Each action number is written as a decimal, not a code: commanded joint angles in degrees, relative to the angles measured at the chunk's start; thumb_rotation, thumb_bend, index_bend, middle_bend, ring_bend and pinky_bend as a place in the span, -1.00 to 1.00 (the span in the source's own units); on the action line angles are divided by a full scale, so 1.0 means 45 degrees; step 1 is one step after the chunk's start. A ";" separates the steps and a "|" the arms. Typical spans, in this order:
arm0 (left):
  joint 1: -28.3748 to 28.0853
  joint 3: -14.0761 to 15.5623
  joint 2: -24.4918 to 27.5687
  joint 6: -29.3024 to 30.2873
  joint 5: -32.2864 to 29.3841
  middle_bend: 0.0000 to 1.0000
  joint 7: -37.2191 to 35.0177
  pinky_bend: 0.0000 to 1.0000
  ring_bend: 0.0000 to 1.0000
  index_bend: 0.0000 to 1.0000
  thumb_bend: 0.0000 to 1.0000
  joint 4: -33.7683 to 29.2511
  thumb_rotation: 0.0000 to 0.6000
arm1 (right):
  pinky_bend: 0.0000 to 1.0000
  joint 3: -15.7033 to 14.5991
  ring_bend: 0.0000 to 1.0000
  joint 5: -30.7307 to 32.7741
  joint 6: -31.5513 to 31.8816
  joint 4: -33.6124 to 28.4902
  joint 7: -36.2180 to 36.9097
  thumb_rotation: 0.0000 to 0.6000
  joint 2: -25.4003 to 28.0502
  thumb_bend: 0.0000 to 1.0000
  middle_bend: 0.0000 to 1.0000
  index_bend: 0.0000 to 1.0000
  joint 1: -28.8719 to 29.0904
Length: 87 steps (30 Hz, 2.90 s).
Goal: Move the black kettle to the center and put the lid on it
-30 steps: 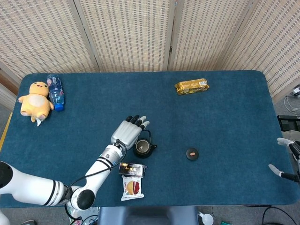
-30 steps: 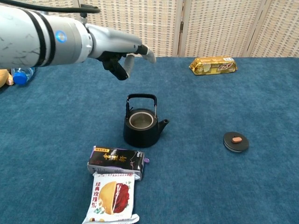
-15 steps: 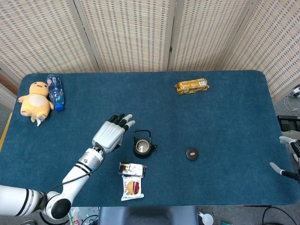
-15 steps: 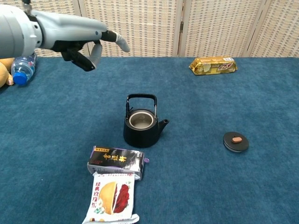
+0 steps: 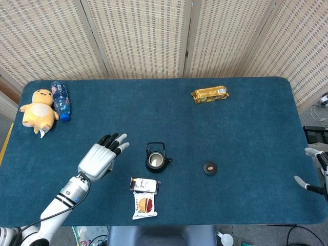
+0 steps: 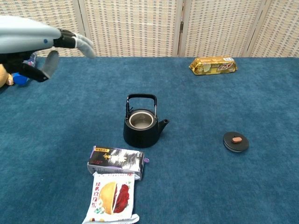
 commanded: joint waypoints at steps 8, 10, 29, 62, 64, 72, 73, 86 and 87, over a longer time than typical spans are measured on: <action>0.1894 0.0843 0.0344 0.0592 0.2632 -0.97 -0.0806 -0.80 -1.00 -0.64 0.67 0.0283 1.00 | -0.45 -0.0009 -0.51 -0.0015 -0.0044 -0.0075 -0.0405 1.00 -0.0131 -0.97 -0.35 -0.47 0.0058; 0.2293 0.0966 0.0281 0.0813 0.2992 -0.97 -0.0709 -0.80 -1.00 -0.64 0.66 0.0452 1.00 | -0.45 -0.0011 -0.51 -0.0022 -0.0035 -0.0080 -0.0458 1.00 -0.0153 -0.97 -0.35 -0.47 0.0058; 0.5443 0.1622 0.0181 0.2445 0.5823 -0.67 -0.2020 -0.40 -0.74 -0.41 0.51 0.2163 1.00 | -0.45 -0.0043 -0.51 0.0061 -0.0321 -0.0164 -0.1347 1.00 -0.0446 -0.97 -0.35 -0.47 0.0266; 0.8826 0.0178 -0.0099 0.4421 0.6238 0.09 -0.5624 0.13 -0.19 -0.01 0.15 0.5684 1.00 | -0.45 -0.0118 -0.51 -0.0083 -0.0609 -0.0106 -0.2537 1.00 -0.1015 -0.97 -0.35 -0.45 0.0669; 0.8886 0.0084 -0.0184 0.4393 0.6232 0.09 -0.5764 0.13 -0.19 0.00 0.15 0.5850 1.00 | -0.45 -0.0125 -0.51 -0.0138 -0.0585 -0.0074 -0.2570 1.00 -0.1062 -0.97 -0.35 -0.45 0.0686; 0.9099 -0.0209 -0.0188 0.4314 0.6349 0.10 -0.6251 0.14 -0.19 0.01 0.15 0.6166 1.00 | -0.45 -0.0128 -0.47 -0.0761 -0.0134 0.0323 -0.2415 1.00 -0.1429 -0.97 -0.29 -0.37 0.0748; 0.9120 -0.0224 -0.0173 0.4279 0.6388 0.10 -0.6296 0.14 -0.19 0.01 0.15 0.6175 1.00 | -0.44 -0.0143 -0.45 -0.0922 -0.0028 0.0437 -0.2337 1.00 -0.1508 -0.97 -0.28 -0.35 0.0754; 0.9585 -0.0493 -0.0001 0.4429 0.6500 0.10 -0.6713 0.14 -0.19 0.01 0.15 0.6167 1.00 | 0.45 -0.0128 0.01 -0.1674 -0.0059 0.0791 -0.2790 1.00 -0.1779 -0.97 0.19 -0.22 0.1220; 0.9630 -0.0511 0.0010 0.4467 0.6505 0.10 -0.6719 0.14 -0.19 0.01 0.15 0.6165 1.00 | 0.51 -0.0115 0.11 -0.1706 -0.0171 0.0700 -0.2949 1.00 -0.1713 -0.97 0.29 -0.22 0.1313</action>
